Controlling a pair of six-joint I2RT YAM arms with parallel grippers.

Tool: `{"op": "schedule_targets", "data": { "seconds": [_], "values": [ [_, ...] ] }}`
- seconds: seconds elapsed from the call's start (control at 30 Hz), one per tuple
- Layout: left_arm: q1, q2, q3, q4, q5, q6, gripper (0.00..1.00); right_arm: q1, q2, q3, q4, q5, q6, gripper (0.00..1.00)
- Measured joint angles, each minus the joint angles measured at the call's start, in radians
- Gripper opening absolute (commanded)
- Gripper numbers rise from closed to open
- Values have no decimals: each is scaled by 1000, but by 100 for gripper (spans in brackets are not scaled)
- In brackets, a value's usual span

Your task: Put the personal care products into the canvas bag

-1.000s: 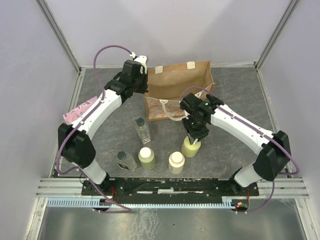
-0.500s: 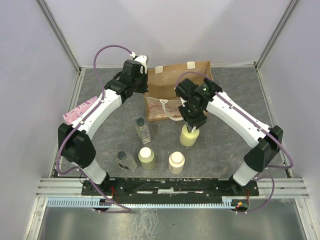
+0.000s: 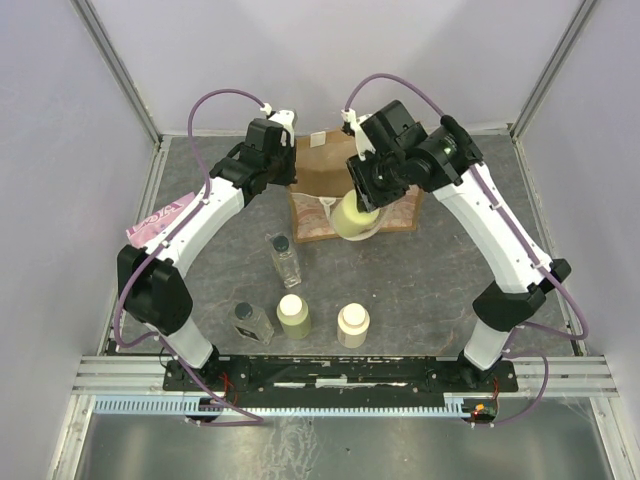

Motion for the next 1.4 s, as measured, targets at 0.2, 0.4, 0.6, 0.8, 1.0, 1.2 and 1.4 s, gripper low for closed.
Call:
{"op": "schedule_targets", "data": {
  "seconds": [0.2,0.4,0.6,0.8,1.0,1.2,1.4],
  "values": [
    [0,0,0,0,0,0,3,0,0,10,161,-16,-71,0],
    [1,0,0,0,0,0,3,-10,18,104,298,-32,-124,0],
    [1,0,0,0,0,0,3,-43,11,109,421,-31,-157,0],
    [1,0,0,0,17,0,3,-142,1,39,446,-30,-163,0],
    [1,0,10,-8,21,0,3,-246,34,-11,440,-28,-164,0],
    [1,0,17,-16,21,0,3,-270,139,-23,428,-16,-170,0],
    [1,0,21,-20,20,0,3,-268,215,-41,395,10,-170,0]
  ]
}}
